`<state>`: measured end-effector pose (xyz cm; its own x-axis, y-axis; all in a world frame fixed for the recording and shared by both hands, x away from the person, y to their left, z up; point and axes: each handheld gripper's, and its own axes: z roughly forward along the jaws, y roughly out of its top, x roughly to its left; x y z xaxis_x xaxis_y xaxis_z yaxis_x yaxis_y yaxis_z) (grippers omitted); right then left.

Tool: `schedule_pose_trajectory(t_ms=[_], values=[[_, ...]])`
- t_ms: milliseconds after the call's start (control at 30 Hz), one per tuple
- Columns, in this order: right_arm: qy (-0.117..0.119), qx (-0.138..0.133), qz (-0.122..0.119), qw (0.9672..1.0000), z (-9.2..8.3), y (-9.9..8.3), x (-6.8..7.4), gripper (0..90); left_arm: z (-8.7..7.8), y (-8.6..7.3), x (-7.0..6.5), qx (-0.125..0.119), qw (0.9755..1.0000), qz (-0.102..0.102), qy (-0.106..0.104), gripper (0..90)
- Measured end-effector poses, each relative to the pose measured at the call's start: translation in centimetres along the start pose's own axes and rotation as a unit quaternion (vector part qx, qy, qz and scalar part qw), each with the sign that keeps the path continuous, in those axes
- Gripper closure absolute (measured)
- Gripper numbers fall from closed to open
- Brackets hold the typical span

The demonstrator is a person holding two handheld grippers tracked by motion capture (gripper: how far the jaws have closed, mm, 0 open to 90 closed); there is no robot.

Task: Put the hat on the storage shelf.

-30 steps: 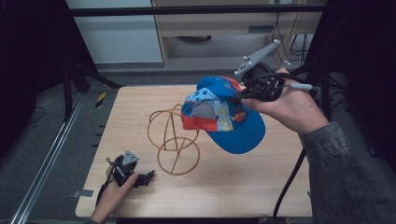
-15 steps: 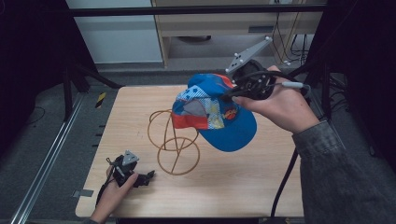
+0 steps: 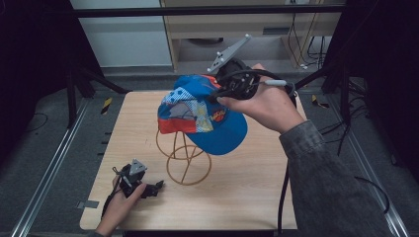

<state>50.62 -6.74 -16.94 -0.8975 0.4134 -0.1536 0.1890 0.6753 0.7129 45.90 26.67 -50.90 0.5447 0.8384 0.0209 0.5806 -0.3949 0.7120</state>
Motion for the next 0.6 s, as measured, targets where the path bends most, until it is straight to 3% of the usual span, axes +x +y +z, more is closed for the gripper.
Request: schedule_pose_trajectory(t_ms=[600], values=[[0.024,0.002,-0.017,0.9996,3.2,2.4,0.9,90.0,0.0,0.0,0.0,0.000,1.0000,0.000,0.000,0.0]])
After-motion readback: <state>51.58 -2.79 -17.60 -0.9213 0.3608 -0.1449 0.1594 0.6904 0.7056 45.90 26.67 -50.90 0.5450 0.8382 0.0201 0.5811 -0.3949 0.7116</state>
